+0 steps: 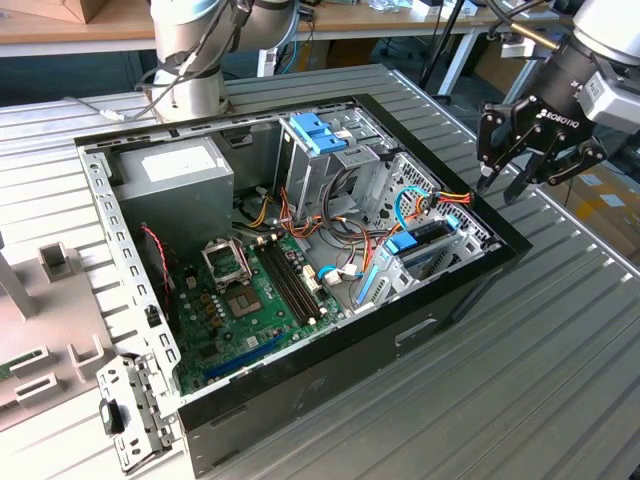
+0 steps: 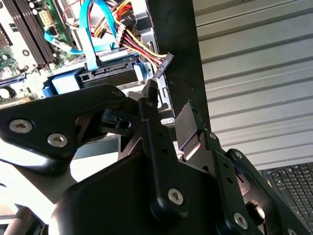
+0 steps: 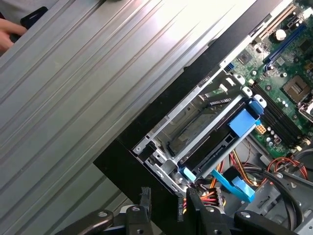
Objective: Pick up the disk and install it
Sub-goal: 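Insert the first disk wire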
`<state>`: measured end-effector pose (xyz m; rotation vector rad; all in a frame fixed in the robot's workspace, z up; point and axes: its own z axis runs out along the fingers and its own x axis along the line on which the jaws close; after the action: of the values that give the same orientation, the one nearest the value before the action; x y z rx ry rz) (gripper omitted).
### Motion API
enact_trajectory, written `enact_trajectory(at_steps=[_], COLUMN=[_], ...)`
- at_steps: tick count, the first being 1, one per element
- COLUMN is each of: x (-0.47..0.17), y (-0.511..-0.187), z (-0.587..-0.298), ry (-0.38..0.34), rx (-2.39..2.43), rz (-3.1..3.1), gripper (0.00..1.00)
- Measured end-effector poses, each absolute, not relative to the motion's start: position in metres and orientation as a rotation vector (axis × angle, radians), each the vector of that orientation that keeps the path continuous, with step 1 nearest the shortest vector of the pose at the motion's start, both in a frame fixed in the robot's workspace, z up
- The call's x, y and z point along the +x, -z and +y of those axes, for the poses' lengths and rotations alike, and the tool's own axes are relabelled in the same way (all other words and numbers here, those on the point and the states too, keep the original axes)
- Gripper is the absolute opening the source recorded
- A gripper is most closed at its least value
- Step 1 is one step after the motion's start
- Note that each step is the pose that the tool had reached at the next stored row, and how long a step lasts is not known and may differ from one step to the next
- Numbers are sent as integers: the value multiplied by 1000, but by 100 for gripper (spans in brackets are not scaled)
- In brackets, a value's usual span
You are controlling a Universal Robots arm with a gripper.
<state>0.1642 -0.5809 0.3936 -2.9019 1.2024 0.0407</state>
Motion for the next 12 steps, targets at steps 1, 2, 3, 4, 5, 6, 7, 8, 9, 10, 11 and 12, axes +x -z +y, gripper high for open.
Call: enact_trajectory(at_steps=[1, 2, 3, 4, 5, 6, 7, 8, 9, 10, 11, 12], x=[164, 164, 165, 165, 165, 165, 166, 166, 166, 167, 167, 167], y=[-393, -392, -391, -391, -391, -390, -390, -390, -389, -389, -388, -388], z=[-580, -578, -575, -573, -571, -569, -567, -565, -563, -561, -559, -557], ry=[-35, -30, -27, -25, -24, -24, -23, -23, -22, -22, -21, -21], rx=[-2910, -2917, -2922, -2924, -2925, -2927, -2927, -2928, -2929, -2929, -2930, -2930], rz=[1206, 1209, 1211, 1212, 1212, 1213, 1213, 1214, 1214, 1214, 1214, 1215], gripper=[42, 42, 42, 42, 42, 42, 42, 42, 42, 42, 42, 42])
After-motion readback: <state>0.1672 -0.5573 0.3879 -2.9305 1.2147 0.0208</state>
